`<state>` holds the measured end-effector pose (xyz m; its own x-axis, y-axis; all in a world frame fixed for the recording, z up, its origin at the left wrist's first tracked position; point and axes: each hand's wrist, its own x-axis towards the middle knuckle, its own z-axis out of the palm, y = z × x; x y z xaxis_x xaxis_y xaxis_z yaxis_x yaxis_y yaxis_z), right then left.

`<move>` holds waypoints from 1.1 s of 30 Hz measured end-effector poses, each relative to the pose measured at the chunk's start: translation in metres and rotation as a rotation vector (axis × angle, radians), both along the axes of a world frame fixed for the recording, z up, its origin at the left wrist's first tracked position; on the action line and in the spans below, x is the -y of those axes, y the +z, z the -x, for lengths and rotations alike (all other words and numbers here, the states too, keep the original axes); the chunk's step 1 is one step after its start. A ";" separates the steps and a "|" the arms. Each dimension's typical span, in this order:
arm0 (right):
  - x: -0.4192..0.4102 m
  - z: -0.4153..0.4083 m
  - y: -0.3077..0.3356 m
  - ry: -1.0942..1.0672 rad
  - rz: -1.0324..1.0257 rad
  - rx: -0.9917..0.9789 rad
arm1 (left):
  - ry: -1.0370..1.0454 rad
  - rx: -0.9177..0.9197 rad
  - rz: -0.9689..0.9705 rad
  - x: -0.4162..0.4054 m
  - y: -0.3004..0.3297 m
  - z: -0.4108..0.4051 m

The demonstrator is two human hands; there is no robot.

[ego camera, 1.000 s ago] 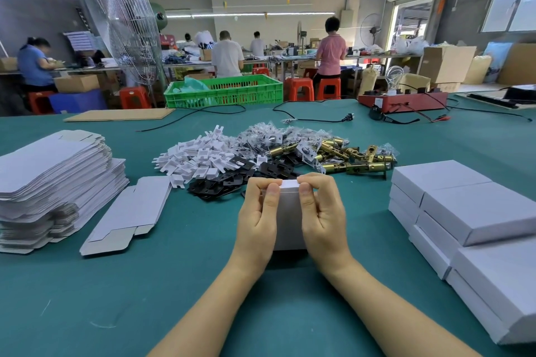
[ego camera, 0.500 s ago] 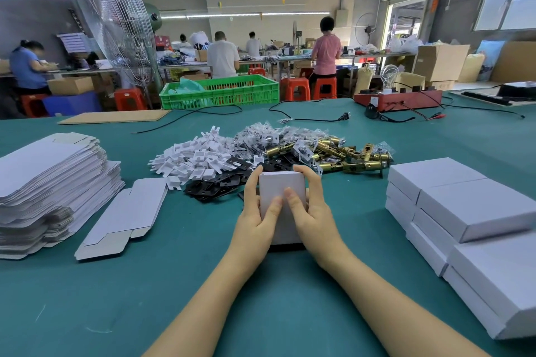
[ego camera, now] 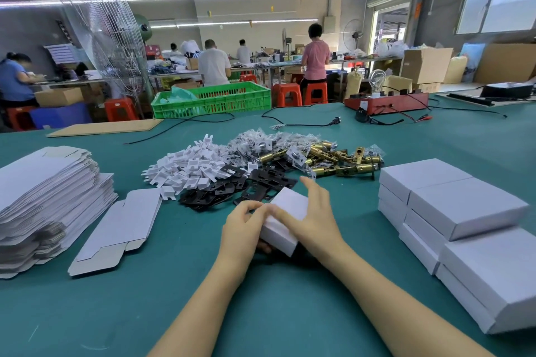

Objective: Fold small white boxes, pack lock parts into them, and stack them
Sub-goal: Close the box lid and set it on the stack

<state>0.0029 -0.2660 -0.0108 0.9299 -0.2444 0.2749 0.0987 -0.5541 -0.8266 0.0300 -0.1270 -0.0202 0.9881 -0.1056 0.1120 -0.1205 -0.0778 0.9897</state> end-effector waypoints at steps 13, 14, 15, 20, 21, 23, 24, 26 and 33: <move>0.027 0.028 0.087 0.173 0.585 -0.281 | -0.115 -0.154 0.221 0.007 0.012 0.005; 0.032 0.036 0.102 0.157 0.582 -0.287 | -0.121 -0.146 0.215 0.007 0.011 0.006; 0.039 0.045 0.117 0.136 0.581 -0.302 | -0.130 -0.133 0.195 0.008 0.010 0.006; 0.088 0.113 0.174 0.012 0.651 -0.522 | -0.182 -0.083 0.067 0.009 0.008 0.007; 0.097 0.126 0.181 -0.008 0.645 -0.567 | -0.185 -0.080 0.053 0.009 0.008 0.008; 0.114 0.146 0.187 -0.071 0.619 -0.639 | -0.195 -0.071 0.034 0.009 0.008 0.008; 0.121 0.154 0.188 -0.111 0.605 -0.665 | -0.200 -0.068 0.028 0.009 0.009 0.009; 0.132 0.166 0.188 -0.188 0.573 -0.693 | -0.202 -0.064 0.020 0.010 0.009 0.009; 0.142 0.173 0.174 -0.265 0.534 -0.830 | -0.216 -0.056 0.010 0.009 0.009 0.010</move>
<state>-0.1702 -0.4078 0.1635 0.8106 -0.5039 -0.2983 -0.5718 -0.7910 -0.2176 0.0195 -0.1362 -0.0107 0.9474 -0.3146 0.0594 -0.0779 -0.0465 0.9959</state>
